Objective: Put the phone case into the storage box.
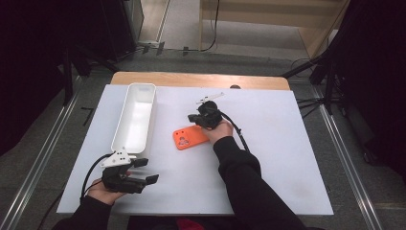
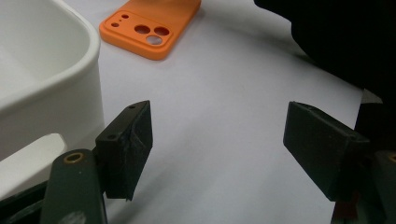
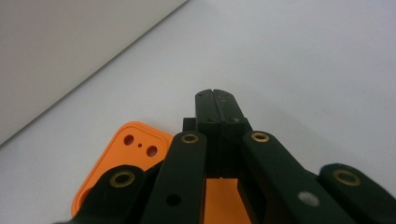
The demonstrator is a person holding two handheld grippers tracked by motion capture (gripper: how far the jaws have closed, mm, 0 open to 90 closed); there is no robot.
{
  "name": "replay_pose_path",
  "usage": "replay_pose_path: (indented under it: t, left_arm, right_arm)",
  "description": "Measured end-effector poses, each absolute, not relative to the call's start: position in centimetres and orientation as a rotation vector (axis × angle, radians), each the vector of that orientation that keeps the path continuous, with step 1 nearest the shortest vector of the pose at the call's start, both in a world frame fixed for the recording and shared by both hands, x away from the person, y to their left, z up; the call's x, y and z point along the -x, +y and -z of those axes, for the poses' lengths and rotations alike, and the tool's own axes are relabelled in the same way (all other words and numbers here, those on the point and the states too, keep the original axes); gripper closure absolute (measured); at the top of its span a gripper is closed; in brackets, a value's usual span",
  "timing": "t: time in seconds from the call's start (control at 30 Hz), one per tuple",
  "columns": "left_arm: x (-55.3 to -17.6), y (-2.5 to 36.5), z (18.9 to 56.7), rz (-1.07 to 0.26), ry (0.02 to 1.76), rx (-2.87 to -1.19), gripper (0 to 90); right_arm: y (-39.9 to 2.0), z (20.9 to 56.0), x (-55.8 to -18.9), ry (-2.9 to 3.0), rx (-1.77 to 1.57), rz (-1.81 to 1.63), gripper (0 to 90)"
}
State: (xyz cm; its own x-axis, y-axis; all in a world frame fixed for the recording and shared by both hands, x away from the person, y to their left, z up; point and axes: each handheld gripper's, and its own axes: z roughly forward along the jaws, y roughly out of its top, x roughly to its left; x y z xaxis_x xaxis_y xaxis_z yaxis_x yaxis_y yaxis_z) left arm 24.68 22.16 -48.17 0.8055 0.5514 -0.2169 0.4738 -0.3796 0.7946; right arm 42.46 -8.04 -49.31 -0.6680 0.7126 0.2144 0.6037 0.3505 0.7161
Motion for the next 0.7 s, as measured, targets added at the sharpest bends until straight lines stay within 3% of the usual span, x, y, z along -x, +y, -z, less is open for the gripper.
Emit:
replay_pose_path:
  t: [0.7]
  left_arm:
    - [-24.7,22.2,48.2,-0.105,0.757,-2.042,24.5]
  right_arm:
    - [-8.2,51.4,-42.6,2.485,-1.247,-1.15,88.0]
